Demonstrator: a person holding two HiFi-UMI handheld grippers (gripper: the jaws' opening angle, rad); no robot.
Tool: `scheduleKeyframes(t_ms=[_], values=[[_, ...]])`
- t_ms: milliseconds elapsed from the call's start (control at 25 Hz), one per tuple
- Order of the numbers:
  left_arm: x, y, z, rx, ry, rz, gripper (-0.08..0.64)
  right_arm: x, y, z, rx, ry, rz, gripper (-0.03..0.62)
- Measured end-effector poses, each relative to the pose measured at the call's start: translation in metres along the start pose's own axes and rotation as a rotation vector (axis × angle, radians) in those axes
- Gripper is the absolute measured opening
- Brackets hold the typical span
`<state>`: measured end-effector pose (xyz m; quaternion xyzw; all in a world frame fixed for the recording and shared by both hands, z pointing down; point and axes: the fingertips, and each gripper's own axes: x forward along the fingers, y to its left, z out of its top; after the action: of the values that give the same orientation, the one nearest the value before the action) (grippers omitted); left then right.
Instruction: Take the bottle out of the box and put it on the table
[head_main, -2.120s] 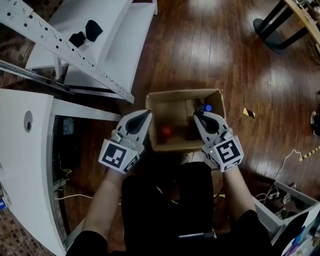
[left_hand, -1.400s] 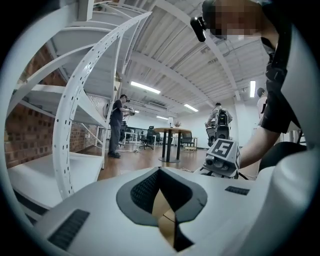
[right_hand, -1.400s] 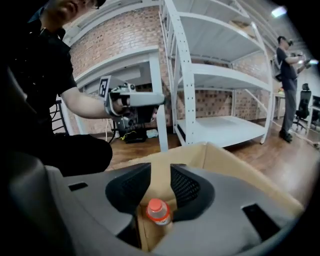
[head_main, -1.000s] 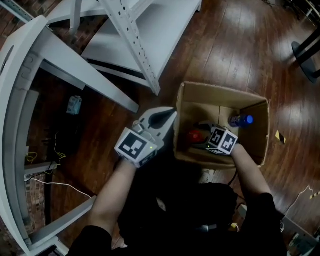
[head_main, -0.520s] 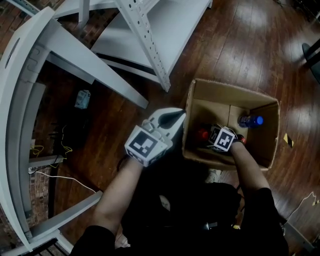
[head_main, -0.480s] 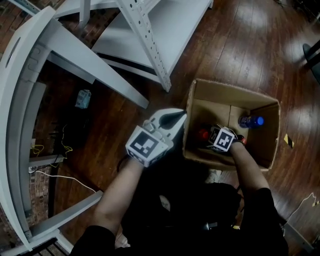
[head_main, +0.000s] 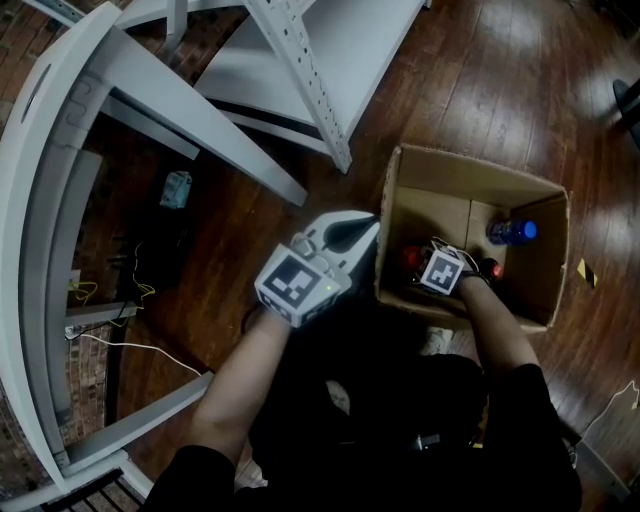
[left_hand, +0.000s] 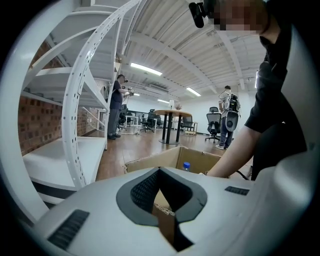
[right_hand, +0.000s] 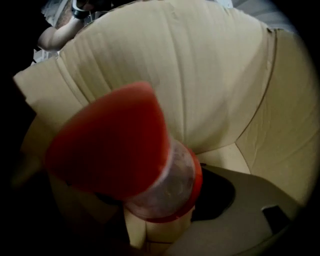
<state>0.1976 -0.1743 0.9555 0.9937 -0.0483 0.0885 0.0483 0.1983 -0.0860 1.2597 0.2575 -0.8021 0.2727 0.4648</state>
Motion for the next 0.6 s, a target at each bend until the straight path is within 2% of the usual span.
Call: scheduleKeyframes(t_ms=[160,480,600], values=[[-0.006,0.002,0.004,-0.032,0.01,0.014,0.002,-0.016,-0.012,0.004,0.03,-0.007,-0.069,0.346],[-0.008,0.002,0.028,-0.049,-0.041,0.001,0.002,-0.085,-0.037,0.031,0.229,-0.197,-0.155,0.339],[-0.006,0.003,0.042,-0.089,-0.052,0.011,0.002,-0.126,-0.047,0.038,0.281,-0.249,-0.246,0.339]])
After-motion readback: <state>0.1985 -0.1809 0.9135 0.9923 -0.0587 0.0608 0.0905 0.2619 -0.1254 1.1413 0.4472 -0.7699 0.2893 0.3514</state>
